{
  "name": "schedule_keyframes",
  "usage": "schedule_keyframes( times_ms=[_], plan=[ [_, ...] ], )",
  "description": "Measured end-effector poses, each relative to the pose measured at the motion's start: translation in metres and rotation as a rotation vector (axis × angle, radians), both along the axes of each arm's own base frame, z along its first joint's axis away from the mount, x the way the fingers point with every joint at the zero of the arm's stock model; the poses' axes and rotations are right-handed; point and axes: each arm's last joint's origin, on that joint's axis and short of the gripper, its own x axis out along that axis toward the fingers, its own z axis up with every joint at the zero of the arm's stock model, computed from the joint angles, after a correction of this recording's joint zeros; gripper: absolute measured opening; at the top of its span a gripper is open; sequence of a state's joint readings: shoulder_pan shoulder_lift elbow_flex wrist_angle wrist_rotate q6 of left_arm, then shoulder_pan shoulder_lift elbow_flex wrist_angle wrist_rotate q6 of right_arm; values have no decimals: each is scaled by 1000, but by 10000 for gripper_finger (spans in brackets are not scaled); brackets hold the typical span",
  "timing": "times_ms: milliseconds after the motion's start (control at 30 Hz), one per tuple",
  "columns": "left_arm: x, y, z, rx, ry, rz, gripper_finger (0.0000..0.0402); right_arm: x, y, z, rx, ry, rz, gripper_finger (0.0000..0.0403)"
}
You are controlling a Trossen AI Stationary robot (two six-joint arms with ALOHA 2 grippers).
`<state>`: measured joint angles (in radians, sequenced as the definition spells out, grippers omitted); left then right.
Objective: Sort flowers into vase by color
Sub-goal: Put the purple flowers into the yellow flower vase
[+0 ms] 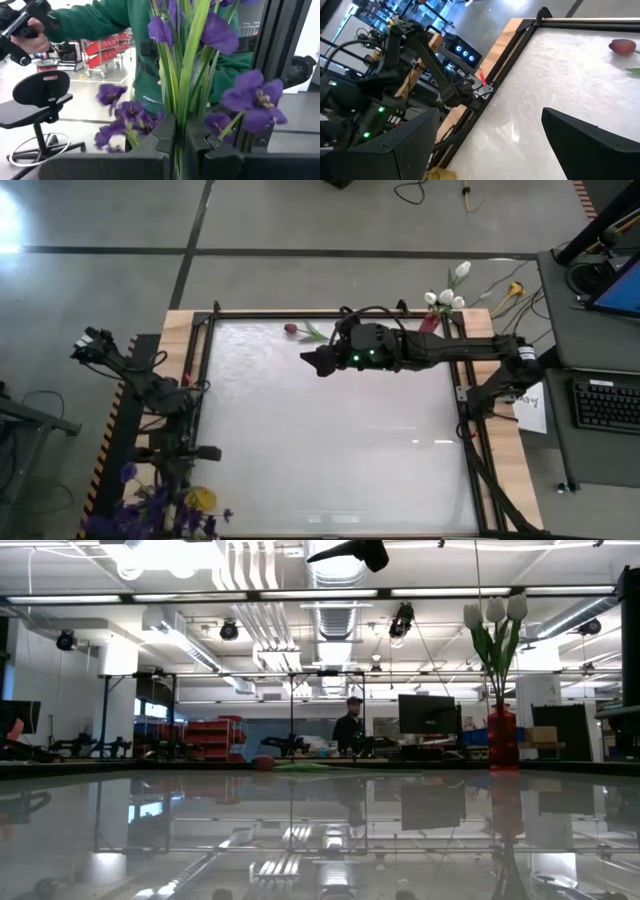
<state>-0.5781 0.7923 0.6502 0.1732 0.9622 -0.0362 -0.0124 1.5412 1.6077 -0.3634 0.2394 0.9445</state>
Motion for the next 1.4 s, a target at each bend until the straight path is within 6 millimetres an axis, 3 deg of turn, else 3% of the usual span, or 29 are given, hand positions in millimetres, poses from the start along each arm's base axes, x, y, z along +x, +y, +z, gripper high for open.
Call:
schedule_keyframes(
  times_ms=[233, 433, 700, 1400],
  plan=[
    [-2, -3, 4, 4, 10, -51, 0, 2, 7, -2, -7, 7, -2, 345],
    [-2, -6, -6, 14, 28, -21, 0, 5, 7, -5, 12, 7, -14, 345],
    [-3, -8, -1, -20, 9, -13, 0, 7, 7, -8, 18, 15, -17, 345],
    [-13, -18, -29, -77, 65, -6, 0, 7, 6, -8, 9, 13, -66, 345]
  ],
)
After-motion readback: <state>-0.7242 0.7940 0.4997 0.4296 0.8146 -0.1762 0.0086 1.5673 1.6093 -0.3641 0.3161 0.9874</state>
